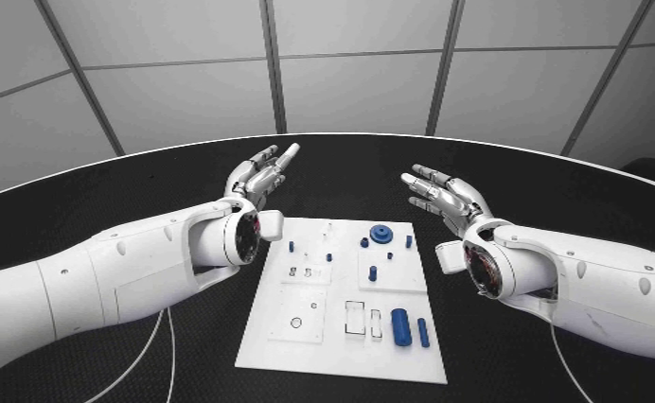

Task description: Assemble the parts on the task board

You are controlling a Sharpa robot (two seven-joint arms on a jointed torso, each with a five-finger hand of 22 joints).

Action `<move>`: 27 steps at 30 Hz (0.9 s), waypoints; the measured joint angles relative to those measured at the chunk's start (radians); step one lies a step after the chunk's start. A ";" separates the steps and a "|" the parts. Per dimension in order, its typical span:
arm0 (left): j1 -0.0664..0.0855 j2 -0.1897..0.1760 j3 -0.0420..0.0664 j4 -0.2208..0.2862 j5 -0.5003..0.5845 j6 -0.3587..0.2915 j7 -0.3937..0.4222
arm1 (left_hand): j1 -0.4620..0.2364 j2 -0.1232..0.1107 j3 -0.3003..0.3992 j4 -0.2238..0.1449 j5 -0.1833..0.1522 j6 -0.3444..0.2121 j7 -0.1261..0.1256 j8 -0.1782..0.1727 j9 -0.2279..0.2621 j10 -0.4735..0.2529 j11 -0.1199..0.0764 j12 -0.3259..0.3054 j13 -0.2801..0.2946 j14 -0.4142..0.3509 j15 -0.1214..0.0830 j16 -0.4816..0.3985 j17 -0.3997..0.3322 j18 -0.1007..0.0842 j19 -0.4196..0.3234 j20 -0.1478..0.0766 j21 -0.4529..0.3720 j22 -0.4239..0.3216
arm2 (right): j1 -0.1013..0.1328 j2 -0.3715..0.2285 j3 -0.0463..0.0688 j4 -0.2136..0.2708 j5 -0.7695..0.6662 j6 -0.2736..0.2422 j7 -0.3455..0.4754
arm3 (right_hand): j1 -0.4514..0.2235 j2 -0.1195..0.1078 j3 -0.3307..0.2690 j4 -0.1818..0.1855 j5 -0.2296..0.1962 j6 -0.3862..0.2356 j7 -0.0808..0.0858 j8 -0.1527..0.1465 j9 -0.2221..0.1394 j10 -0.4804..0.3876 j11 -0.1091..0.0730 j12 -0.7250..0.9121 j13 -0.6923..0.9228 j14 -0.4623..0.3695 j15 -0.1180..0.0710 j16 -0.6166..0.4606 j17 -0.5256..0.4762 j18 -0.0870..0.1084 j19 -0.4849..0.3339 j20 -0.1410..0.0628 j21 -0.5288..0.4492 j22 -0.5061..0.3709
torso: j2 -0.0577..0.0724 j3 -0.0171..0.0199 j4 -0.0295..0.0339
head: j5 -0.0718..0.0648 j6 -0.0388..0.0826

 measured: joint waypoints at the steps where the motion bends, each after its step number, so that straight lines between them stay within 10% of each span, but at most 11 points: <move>1: 0.008 0.003 -0.003 -0.007 0.008 0.010 -0.002 | 0.011 0.000 0.001 0.001 0.000 0.004 -0.003 0.000 0.001 0.000 0.000 0.000 0.001 0.000 0.000 0.000 0.000 0.000 0.001 0.001 0.000 0.000 | 0.008 -0.003 -0.005 -0.004 -0.002 0.017 -0.006 | 0.015 -0.001 0.005 -0.005 0.000 0.010 0.001 0.004 0.003 0.013 0.006 0.000 0.001 0.013 0.006 0.003 0.001 0.000 0.004 0.003 0.002 0.000 | 0.000 0.0000 0.0000 | 0.000 0.000; 8: 0.022 0.005 -0.008 -0.025 0.020 0.049 -0.011 | 0.049 -0.001 0.009 0.009 0.004 0.014 0.000 0.007 0.004 0.013 0.013 0.000 0.002 0.011 0.011 0.003 0.002 0.000 0.002 0.012 0.000 0.001 | 0.021 -0.027 -0.011 -0.011 -0.051 0.002 0.021 | 0.125 -0.005 0.019 -0.071 0.000 0.120 0.009 0.035 0.024 0.163 0.036 0.013 0.010 0.167 0.034 0.032 0.020 0.000 0.077 0.008 0.014 0.008 | 0.005 0.0025 0.0002 | -0.014 -0.010; 17: 0.022 -0.008 -0.008 -0.026 0.020 0.078 -0.010 | 0.076 0.025 0.025 0.010 0.004 0.090 0.003 0.031 0.020 0.082 0.040 0.014 0.010 0.105 0.032 0.033 0.023 0.016 0.010 0.020 0.010 0.005 | 0.023 -0.038 -0.011 -0.026 -0.274 -0.045 0.030 | 0.215 -0.003 0.045 -0.134 0.005 0.356 0.032 0.097 0.066 0.442 0.019 0.036 0.022 0.433 0.013 0.096 0.050 0.030 0.308 0.009 0.064 0.029 | 0.009 0.0035 0.0011 | -0.021 -0.017; 21: 0.022 -0.019 -0.008 -0.021 0.012 0.095 -0.011 | 0.092 0.042 0.037 0.001 0.004 0.212 0.012 0.074 0.048 0.212 0.055 0.037 0.022 0.236 0.024 0.082 0.051 0.016 0.091 0.021 0.041 0.020 | 0.023 -0.037 -0.011 -0.035 -0.371 -0.048 0.017 | 0.227 -0.013 0.071 -0.156 0.009 0.450 0.047 0.117 0.077 0.532 0.004 0.038 0.023 0.523 -0.005 0.120 0.059 0.041 0.408 0.005 0.090 0.035 | 0.009 0.0024 0.0008 | -0.023 -0.018; 25: 0.022 -0.033 -0.008 -0.009 -0.005 0.103 -0.017 | 0.112 0.045 0.054 -0.016 0.004 0.453 0.036 0.161 0.100 0.577 0.027 0.120 0.053 0.557 -0.021 0.210 0.117 0.015 0.442 0.010 0.184 0.092 | 0.024 -0.032 -0.010 -0.048 -0.473 -0.045 -0.003 | 0.234 -0.020 0.109 -0.164 0.010 0.514 0.058 0.129 0.081 0.600 -0.010 0.039 0.024 0.596 -0.023 0.139 0.068 0.047 0.483 -0.003 0.110 0.038 | 0.009 0.0012 0.0001 | -0.023 -0.026; 27: 0.023 -0.042 -0.008 0.003 -0.016 0.109 -0.022 | 0.120 0.050 0.066 -0.028 0.004 0.559 0.051 0.201 0.122 0.673 0.007 0.147 0.056 0.651 -0.046 0.256 0.138 0.058 0.517 0.007 0.219 0.104 | 0.027 -0.029 -0.010 -0.054 -0.529 -0.041 -0.019 | 0.239 -0.025 0.128 -0.166 0.014 0.543 0.065 0.134 0.084 0.634 -0.018 0.042 0.024 0.634 -0.034 0.151 0.075 0.047 0.522 -0.012 0.123 0.041 | 0.009 0.0007 0.0001 | -0.023 -0.028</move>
